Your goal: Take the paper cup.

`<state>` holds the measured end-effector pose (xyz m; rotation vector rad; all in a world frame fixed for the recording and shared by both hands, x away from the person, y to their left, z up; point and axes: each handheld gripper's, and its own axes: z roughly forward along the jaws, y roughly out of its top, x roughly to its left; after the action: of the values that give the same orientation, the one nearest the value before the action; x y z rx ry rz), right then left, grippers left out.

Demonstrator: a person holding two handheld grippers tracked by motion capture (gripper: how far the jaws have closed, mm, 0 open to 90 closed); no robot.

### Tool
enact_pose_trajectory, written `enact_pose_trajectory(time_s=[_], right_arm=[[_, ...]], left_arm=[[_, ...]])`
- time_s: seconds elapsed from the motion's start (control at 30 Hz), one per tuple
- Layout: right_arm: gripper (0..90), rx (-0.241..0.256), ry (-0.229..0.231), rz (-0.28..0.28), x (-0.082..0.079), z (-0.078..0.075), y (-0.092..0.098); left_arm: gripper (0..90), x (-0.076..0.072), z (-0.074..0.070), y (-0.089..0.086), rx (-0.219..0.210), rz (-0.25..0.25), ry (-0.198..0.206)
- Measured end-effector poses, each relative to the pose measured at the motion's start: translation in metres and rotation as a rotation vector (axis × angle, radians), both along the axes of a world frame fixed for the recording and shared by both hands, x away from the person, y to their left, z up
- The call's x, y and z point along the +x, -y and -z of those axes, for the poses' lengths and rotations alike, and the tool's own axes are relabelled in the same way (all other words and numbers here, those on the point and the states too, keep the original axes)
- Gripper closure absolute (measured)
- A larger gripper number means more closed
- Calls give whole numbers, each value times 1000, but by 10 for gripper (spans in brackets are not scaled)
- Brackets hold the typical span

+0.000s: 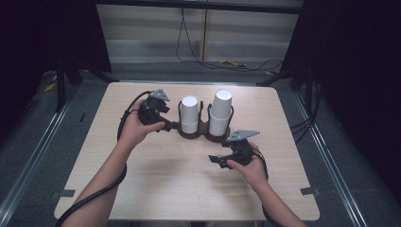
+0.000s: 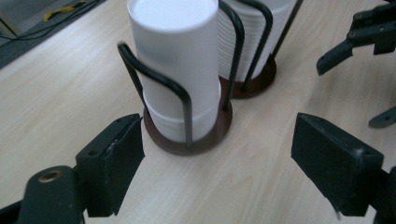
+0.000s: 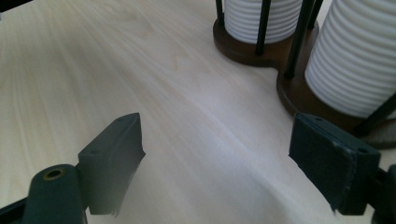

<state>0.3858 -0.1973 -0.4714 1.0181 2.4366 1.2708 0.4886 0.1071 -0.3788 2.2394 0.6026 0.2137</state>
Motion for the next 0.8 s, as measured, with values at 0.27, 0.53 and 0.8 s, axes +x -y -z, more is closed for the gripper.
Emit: enact_pose_trajectory(time_s=[0.27, 0.53, 0.8], right_arm=[[272, -3, 22, -4, 17, 0, -24], [328, -4, 39, -13, 31, 0, -45], [343, 13, 41, -1, 41, 4, -55]], left_arm=[[185, 22, -21, 22, 5, -1, -18], [192, 36, -27, 35, 33, -11, -25], [190, 47, -22, 41, 29, -1, -47]])
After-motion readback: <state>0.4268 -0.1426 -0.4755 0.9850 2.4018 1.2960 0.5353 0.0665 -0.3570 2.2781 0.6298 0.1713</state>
